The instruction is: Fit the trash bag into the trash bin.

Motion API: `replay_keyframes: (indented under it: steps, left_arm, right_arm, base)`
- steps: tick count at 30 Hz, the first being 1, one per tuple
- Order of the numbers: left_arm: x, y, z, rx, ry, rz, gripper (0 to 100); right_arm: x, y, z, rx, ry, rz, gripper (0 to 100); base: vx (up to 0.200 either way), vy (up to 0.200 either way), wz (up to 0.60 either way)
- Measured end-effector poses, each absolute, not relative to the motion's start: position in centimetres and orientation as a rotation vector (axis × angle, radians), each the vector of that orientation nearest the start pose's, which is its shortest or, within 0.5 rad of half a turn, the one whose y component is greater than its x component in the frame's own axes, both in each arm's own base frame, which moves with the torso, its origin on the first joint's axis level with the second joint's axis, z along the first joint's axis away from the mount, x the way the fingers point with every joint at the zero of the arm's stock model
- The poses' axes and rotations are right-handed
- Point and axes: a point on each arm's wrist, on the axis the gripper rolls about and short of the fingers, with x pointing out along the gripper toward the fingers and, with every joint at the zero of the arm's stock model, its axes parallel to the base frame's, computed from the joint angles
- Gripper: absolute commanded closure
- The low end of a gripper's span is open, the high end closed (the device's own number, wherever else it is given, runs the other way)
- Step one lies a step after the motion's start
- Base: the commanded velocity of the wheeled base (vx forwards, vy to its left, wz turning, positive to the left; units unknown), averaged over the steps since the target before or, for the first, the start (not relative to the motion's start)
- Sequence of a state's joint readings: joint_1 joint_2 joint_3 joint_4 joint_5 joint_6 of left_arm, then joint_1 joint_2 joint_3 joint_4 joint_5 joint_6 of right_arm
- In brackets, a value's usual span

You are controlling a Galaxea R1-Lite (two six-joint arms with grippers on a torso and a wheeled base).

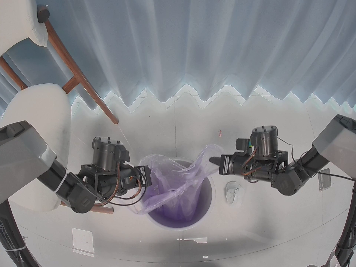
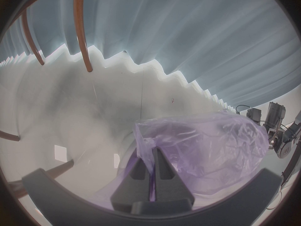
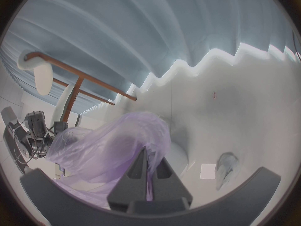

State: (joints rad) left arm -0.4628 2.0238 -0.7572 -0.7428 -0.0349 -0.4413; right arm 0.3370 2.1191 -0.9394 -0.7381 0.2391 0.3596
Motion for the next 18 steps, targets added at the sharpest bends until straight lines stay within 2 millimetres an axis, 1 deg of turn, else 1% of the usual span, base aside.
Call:
replay_keyframes:
  steps: [4,7,11,18]
  left_arm:
    - [32.3,-15.3,8.1,-0.319,0.634,-0.352,100]
    - [33.4,-15.1,8.7,-0.329,0.625,-0.343,100]
    - [34.5,-14.6,9.3,-0.336,0.628,-0.325,100]
    - [35.3,-13.4,9.3,-0.339,0.667,-0.275,100]
  right_arm:
    - [38.1,11.2,9.3,0.326,0.51,0.441,100]
    - [39.1,10.2,9.8,0.32,0.484,0.422,100]
    - [39.8,9.1,9.8,0.299,0.467,0.404,100]
    - [40.3,8.4,9.0,0.26,0.47,0.392,100]
  base:
    - [0.0,0.0,0.0]
    - [0.0,0.0,0.0]
    - [0.0,0.0,0.0]
    - [0.0,0.0,0.0]
